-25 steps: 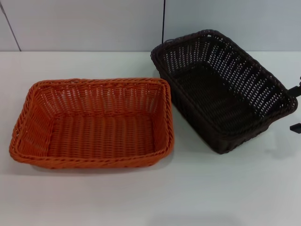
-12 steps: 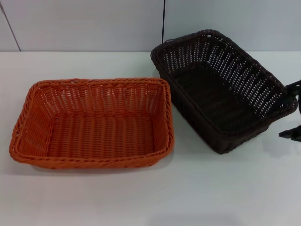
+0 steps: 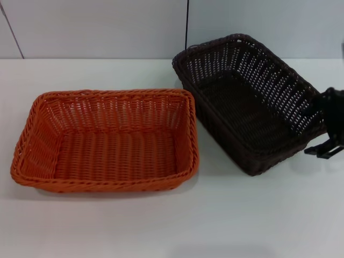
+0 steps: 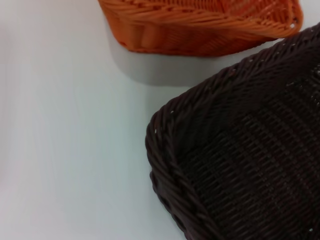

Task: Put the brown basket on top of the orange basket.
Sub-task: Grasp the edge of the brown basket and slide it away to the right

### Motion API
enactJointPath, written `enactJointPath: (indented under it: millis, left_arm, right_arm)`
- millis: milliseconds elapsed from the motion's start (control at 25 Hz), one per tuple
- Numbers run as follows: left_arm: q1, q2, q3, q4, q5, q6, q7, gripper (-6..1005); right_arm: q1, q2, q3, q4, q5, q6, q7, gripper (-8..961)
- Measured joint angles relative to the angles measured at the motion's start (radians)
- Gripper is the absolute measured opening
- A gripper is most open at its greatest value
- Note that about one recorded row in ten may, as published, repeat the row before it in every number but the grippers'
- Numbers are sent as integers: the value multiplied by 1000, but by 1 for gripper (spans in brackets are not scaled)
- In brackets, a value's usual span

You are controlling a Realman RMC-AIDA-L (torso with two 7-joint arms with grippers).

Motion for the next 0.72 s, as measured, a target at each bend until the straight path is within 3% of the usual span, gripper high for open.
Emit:
enactJointPath:
  millis: [320, 720]
  left_arm:
    - [0, 2, 0, -1, 0, 0, 0, 773]
    - [2, 3, -1, 3, 0, 1, 0, 773]
  right_arm:
    - [9, 7, -64, 108, 0, 107, -2, 763]
    - [0, 25, -93, 109, -16, 146, -1, 757]
